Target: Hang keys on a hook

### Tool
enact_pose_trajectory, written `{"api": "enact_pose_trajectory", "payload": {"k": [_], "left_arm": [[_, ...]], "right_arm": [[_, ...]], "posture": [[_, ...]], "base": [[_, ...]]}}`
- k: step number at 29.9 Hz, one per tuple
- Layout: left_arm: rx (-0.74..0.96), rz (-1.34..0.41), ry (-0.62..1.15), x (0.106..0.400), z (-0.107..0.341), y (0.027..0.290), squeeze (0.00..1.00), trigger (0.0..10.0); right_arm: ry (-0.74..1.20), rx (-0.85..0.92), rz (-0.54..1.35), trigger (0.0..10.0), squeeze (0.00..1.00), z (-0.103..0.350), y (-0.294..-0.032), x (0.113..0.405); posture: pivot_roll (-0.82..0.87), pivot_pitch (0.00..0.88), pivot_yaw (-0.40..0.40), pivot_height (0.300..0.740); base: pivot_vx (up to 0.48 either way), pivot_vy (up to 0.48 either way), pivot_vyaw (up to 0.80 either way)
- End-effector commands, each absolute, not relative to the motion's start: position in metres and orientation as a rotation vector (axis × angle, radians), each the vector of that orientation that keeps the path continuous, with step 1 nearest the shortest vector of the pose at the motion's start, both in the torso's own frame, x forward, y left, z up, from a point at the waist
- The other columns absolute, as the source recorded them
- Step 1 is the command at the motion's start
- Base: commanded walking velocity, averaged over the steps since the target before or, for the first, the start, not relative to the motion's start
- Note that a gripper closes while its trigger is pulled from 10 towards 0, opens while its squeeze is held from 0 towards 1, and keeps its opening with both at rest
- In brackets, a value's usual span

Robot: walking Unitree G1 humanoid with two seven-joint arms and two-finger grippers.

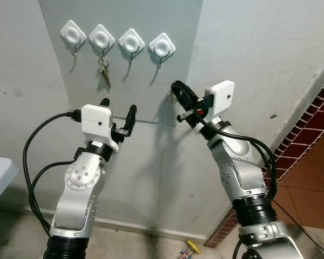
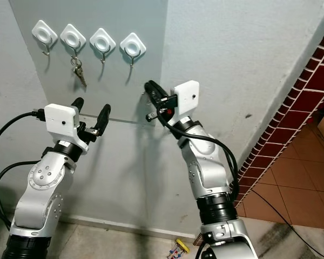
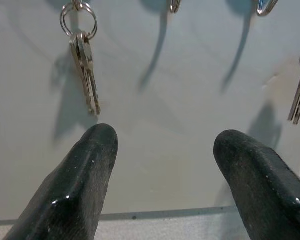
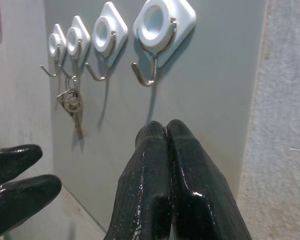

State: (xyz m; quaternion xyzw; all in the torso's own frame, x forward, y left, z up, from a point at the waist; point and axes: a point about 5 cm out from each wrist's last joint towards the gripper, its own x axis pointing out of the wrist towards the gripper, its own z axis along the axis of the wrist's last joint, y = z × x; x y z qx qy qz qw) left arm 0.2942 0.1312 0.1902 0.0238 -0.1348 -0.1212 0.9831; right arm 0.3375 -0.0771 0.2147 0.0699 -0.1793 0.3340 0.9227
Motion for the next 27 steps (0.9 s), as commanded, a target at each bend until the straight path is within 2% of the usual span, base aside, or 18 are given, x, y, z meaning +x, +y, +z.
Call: {"api": "enact_pose_trajectory", "payload": {"k": [1, 13, 27], "left_arm": [[0.056, -0.265, -0.291, 0.294, 0.197, 0.127, 0.0, 10.0], [0.052, -0.302, -0.299, 0.292, 0.199, 0.119, 0.0, 10.0], [0.056, -0.314, -0.298, 0.291, 0.199, 0.116, 0.0, 10.0]], "right_arm": [[-0.386, 0.144, 0.697, 10.0, 0.0, 0.221, -0.077, 0.336], [-0.453, 0.274, 0.793, 10.0, 0.0, 0.247, -0.067, 0.334], [-0.473, 0.332, 0.85, 10.0, 0.0, 0.262, -0.064, 0.336]], "posture": [[-0.05, 0.0, -0.06, 0.74], [-0.05, 0.0, -0.066, 0.74], [-0.05, 0.0, -0.069, 0.74]], "base": [[0.0, 0.0, 0.0], [0.0, 0.0, 0.0], [0.0, 0.0, 0.0]]}}
